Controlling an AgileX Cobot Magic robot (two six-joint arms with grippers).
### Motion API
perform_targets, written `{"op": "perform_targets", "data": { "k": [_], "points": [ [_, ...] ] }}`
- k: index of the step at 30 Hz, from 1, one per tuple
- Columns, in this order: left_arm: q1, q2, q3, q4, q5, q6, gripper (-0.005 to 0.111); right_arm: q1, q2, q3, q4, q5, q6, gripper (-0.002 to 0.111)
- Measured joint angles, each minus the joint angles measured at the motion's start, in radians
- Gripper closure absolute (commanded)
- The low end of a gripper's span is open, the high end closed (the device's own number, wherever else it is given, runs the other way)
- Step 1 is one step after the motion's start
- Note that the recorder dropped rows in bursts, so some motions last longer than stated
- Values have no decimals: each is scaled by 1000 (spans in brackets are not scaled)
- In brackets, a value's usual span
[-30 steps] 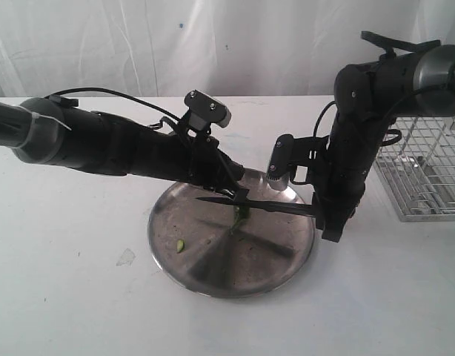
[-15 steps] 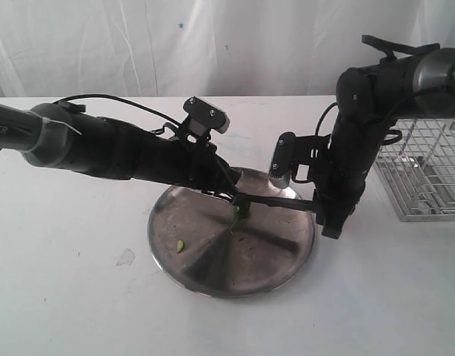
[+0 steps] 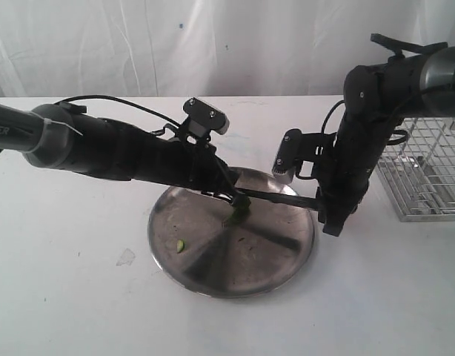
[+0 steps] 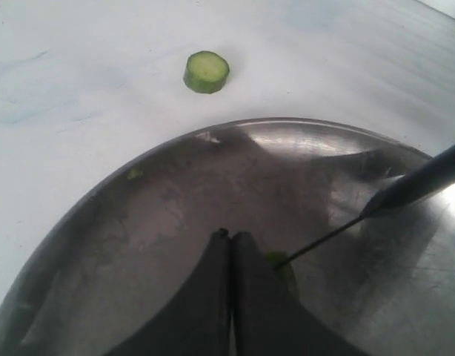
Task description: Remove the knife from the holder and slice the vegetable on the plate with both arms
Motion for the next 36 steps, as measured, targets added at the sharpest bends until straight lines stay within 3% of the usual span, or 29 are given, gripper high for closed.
{"op": "perform_targets", "data": {
  "k": [11,18,36],
  "points": [
    [2,54,-64,-12,-4,-2,107,0,4,0,48,17,4,108],
    [2,55,-148,-39,-5,-102,107,0,4,0,51,22,43,108],
    [2,155,-163,-40,8,-125,107,0,4,0,55,30,80,108]
  ]
}}
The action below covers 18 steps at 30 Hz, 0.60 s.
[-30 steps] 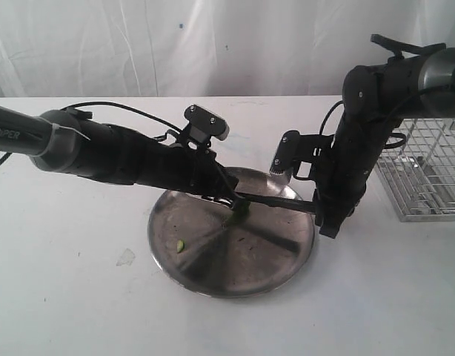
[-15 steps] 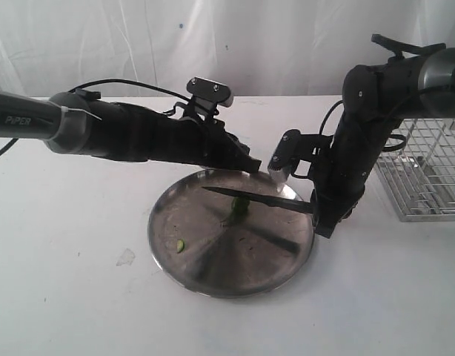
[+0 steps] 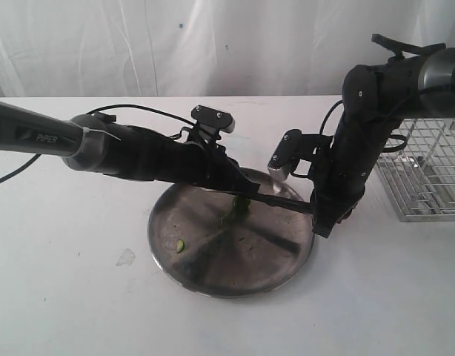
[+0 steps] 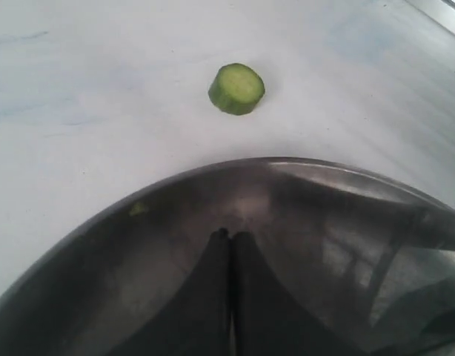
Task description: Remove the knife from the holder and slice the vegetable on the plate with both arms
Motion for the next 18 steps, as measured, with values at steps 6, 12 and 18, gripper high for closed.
{"op": "perform_targets", "data": {
  "k": [6,12,18],
  "points": [
    [0,12,-21,-4,3,-4,107,0,0,0,0,0,6,108],
    [0,34,-26,-15,9,-21,107,0,0,0,0,4,30,108],
    [0,38,-32,-17,12,-30,107,0,0,0,0,4,41,108]
  ]
}}
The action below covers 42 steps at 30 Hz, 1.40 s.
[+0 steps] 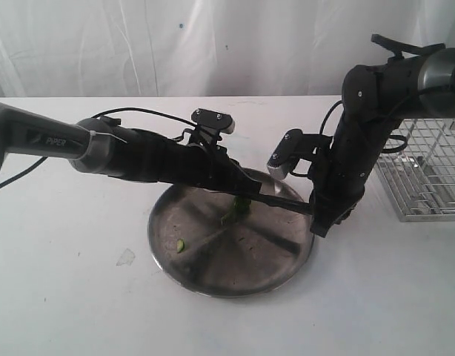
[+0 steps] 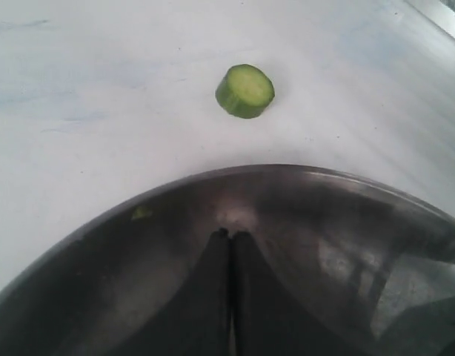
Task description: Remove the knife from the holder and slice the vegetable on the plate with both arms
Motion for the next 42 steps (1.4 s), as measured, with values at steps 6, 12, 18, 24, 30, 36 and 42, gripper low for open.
{"op": "perform_targets", "data": {
  "k": [6,12,18,24,30,36,42],
  "points": [
    [0,-27,-8,4,-8,0,107,0,0,0,2,-11,14,108],
    [0,-86,28,4,-8,0,107,0,0,0,2,-15,17,108],
    [0,-89,95,2,-8,0,107,0,0,0,2,-15,17,108],
    [0,-81,95,-6,3,0,107,0,0,0,2,-11,26,108],
    [0,-59,95,-12,10,0,107,0,0,0,6,2,61,108],
    [0,-57,93,-12,14,0,107,0,0,16,17,14,123,108],
    [0,-53,93,-12,22,0,107,0,9,76,29,-26,145,108]
  ]
}}
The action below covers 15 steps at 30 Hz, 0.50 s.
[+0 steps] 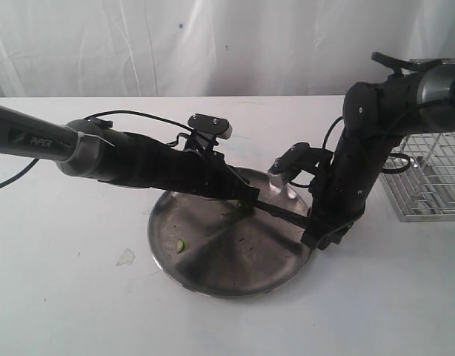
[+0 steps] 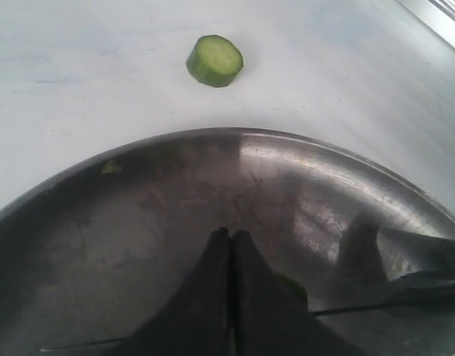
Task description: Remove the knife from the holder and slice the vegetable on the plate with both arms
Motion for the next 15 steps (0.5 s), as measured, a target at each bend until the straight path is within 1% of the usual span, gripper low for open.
{"op": "perform_targets", "data": {
  "k": [15],
  "points": [
    [0,4,0,17,0,0,107,0,-2,4,6,25,21,108]
  ]
}}
